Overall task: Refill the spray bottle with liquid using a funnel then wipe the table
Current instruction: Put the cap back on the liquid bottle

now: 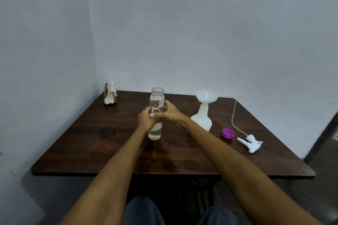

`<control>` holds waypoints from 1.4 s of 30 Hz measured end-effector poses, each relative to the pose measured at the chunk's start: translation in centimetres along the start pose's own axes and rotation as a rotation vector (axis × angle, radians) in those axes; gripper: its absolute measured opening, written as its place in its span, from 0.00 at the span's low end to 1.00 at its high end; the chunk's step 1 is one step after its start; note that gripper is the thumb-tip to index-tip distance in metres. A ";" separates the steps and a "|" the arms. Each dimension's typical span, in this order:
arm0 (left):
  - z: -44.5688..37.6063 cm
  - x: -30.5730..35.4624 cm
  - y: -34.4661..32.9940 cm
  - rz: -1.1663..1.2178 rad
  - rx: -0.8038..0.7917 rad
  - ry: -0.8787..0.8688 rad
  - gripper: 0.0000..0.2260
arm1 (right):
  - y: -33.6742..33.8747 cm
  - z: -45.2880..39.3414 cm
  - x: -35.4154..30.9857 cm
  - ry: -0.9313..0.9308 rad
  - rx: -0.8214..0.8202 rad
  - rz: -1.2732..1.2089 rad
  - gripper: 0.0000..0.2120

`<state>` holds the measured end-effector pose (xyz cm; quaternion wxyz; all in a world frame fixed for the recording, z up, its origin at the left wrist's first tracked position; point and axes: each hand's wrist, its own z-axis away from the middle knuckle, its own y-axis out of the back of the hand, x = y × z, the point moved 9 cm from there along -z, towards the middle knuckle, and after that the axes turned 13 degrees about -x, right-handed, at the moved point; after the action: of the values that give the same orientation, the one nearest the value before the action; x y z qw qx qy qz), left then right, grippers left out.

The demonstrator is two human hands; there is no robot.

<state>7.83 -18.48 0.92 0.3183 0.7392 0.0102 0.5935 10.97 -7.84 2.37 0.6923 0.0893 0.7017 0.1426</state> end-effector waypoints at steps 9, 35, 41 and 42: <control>0.4 -0.1 -0.4 0.040 0.059 0.023 0.27 | 1.6 5.3 4.2 -0.290 -0.328 0.091 0.23; 0.1 -1.4 -0.7 0.106 0.110 0.155 0.24 | 19.2 15.5 12.5 -0.709 0.304 1.087 0.20; 0.3 -1.5 -0.6 0.081 0.107 0.171 0.25 | 18.6 15.6 11.1 -0.525 0.319 0.939 0.29; 0.4 -1.4 -0.6 0.078 0.105 0.170 0.26 | 18.3 15.6 10.2 -0.462 0.320 0.896 0.30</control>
<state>7.95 -18.73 -0.63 0.2537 0.7016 0.0393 0.6648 24.95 13.96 -1.39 0.6779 0.5140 0.4368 0.2924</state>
